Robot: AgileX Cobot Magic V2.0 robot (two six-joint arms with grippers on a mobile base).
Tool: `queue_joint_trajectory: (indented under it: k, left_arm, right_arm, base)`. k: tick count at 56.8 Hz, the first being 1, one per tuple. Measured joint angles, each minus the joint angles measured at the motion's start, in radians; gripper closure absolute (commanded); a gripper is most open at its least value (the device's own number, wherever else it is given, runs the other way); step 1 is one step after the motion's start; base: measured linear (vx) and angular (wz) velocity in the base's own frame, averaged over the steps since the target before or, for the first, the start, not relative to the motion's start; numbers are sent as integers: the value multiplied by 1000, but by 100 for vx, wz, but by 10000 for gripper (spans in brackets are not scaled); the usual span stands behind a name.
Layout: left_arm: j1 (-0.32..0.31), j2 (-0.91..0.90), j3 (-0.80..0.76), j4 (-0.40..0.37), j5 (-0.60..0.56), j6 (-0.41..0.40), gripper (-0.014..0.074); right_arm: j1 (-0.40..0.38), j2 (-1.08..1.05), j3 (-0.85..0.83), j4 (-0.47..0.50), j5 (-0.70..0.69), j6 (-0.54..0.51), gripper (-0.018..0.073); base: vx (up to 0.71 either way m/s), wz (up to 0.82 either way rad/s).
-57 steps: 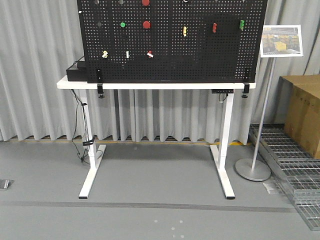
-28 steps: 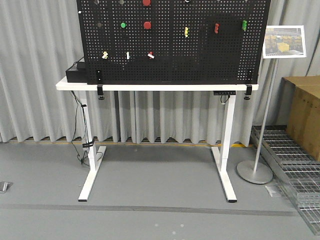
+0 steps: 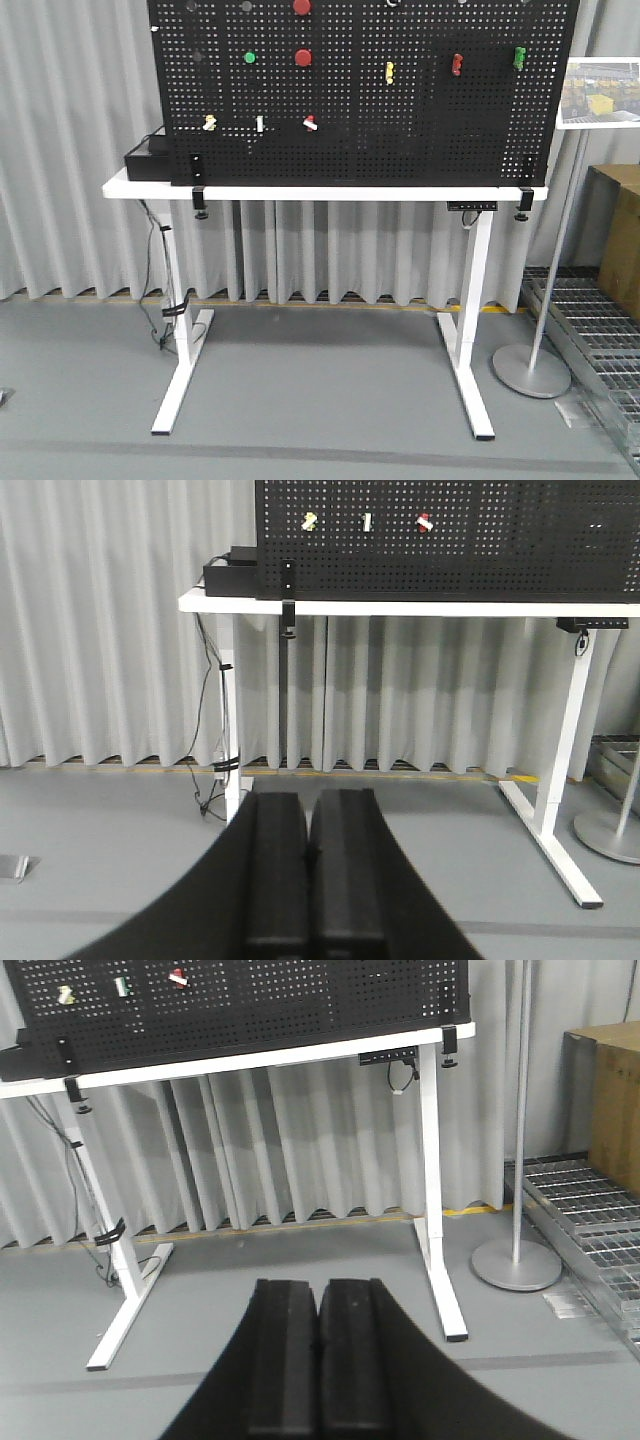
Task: Rotate knob clockwise with right arm
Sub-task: 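Drive the base forward up close to the black pegboard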
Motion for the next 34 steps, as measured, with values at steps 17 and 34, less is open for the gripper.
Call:
queue_joint_trajectory:
  k: [17, 34]
  left_arm:
    - [0, 0, 0, 0, 0, 0, 603]
    - [0, 0, 0, 0, 0, 0, 603]
  right_arm:
    - [0, 0, 0, 0, 1, 0, 568]
    - [0, 0, 0, 0, 0, 0, 568]
  base:
    - [38, -5]
    - [39, -2]
